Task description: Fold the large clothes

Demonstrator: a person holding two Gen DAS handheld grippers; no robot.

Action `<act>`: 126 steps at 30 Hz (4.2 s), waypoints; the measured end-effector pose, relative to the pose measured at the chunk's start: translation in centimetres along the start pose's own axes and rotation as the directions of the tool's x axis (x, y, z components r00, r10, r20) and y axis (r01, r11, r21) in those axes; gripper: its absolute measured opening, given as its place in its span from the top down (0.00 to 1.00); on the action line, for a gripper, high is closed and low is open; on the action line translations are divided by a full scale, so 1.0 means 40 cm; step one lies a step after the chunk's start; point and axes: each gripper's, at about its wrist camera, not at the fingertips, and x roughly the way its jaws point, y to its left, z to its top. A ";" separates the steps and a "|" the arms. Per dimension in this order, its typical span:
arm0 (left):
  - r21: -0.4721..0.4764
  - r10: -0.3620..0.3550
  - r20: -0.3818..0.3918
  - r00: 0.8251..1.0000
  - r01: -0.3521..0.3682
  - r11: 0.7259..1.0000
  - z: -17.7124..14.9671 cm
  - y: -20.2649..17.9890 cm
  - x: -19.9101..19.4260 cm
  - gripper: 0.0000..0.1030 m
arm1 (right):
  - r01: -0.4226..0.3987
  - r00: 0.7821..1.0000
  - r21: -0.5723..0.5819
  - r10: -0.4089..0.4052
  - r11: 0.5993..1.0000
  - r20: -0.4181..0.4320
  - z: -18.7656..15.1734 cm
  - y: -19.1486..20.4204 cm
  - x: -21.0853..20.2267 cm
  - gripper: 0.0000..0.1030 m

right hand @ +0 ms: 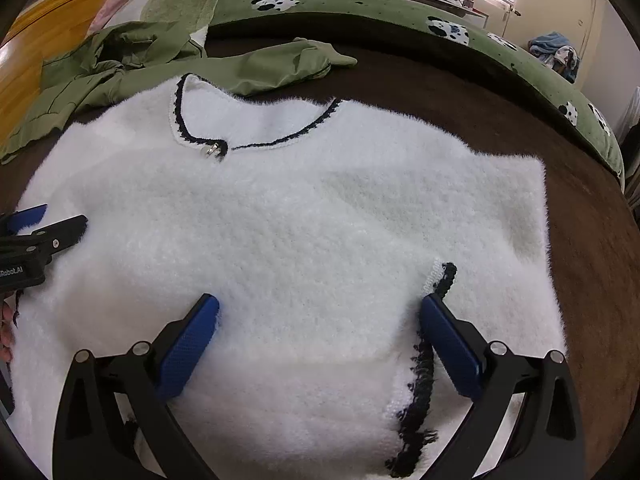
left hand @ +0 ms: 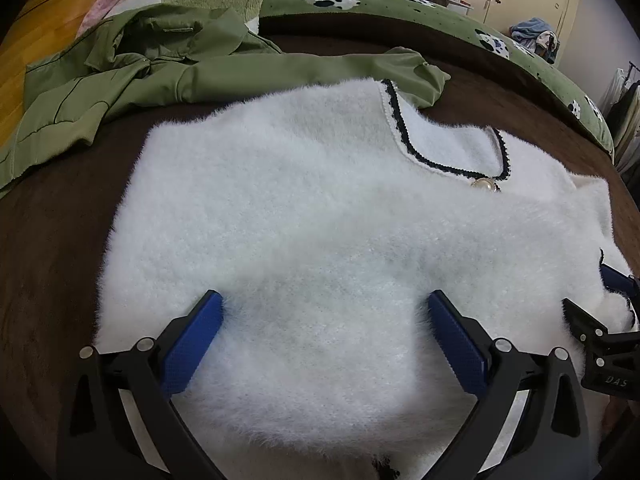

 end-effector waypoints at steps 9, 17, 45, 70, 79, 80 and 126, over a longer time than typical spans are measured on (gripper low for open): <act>0.023 0.029 -0.038 0.999 -0.028 0.999 0.018 -0.006 -0.024 0.06 | 0.030 0.997 -0.006 -0.031 1.000 -0.073 0.033 0.011 -0.016 0.05; 0.047 0.039 0.011 0.999 -0.040 0.998 0.034 0.008 -0.201 0.06 | -0.006 0.999 -0.016 0.007 1.000 0.054 0.045 0.016 -0.222 0.05; -0.003 -0.141 0.019 0.990 0.141 0.990 -0.490 0.192 -0.627 0.06 | -0.102 0.991 0.017 0.100 0.995 0.094 -0.497 -0.156 -0.599 0.05; -0.089 -0.212 -0.069 0.975 0.206 0.975 -0.691 0.216 -0.513 0.06 | -0.159 0.983 0.279 0.179 0.947 -0.047 -0.725 -0.265 -0.493 0.04; -0.121 -0.332 -0.007 0.943 0.329 0.937 -0.701 0.209 -0.559 0.09 | -0.183 0.979 0.236 0.199 0.954 -0.044 -0.715 -0.240 -0.524 0.36; -0.107 -0.333 -0.011 0.943 0.330 0.938 -0.703 0.200 -0.561 0.09 | -0.181 0.979 0.225 0.197 0.957 -0.048 -0.713 -0.236 -0.526 0.40; -0.110 -0.146 0.199 0.969 0.170 0.979 -0.285 0.189 -0.686 0.86 | -0.173 0.970 0.216 0.128 0.961 0.209 -0.257 -0.284 -0.741 0.90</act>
